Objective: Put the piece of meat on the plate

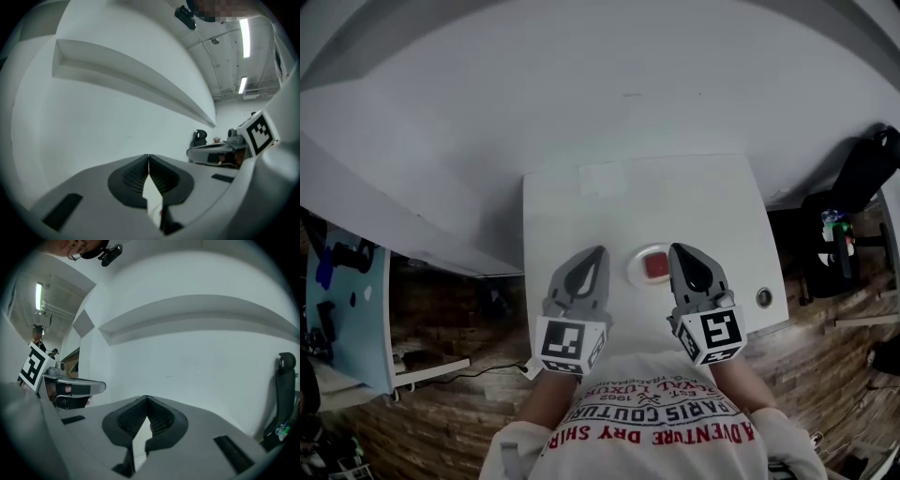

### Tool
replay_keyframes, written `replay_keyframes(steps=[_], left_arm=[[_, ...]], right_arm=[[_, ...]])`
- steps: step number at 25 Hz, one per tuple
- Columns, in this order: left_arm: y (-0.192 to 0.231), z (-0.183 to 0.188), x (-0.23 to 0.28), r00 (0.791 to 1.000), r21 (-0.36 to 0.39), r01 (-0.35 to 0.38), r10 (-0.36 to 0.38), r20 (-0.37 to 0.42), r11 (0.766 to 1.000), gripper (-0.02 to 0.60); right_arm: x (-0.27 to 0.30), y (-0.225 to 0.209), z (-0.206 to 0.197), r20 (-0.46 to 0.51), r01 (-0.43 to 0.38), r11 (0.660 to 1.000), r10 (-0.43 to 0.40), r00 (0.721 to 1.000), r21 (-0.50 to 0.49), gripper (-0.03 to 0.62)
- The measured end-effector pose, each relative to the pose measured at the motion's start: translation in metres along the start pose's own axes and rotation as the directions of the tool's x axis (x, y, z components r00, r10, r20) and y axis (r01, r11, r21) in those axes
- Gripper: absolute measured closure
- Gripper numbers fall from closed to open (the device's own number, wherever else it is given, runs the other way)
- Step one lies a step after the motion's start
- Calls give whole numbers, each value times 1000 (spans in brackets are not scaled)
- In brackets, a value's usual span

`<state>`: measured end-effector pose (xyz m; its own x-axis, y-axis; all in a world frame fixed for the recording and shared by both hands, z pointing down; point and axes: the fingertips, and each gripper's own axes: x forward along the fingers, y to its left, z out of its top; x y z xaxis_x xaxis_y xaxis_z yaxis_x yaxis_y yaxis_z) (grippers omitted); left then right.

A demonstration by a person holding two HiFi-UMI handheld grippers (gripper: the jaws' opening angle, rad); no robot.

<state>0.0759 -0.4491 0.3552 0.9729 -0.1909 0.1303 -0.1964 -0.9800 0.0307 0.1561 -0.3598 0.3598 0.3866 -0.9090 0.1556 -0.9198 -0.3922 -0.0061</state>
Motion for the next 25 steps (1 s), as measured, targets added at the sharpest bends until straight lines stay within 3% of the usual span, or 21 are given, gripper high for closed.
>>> replay_keyframes(steps=[6, 25], left_arm=[[-2, 13, -4, 1000, 20, -5, 4, 31, 1000, 575], [-8, 3, -7, 1000, 1, -16, 16, 22, 1000, 575]], right_arm=[[0, 7, -6, -20, -21, 999, 22, 1000, 34, 582], [-6, 6, -10, -11, 16, 999, -16, 1000, -28, 582]])
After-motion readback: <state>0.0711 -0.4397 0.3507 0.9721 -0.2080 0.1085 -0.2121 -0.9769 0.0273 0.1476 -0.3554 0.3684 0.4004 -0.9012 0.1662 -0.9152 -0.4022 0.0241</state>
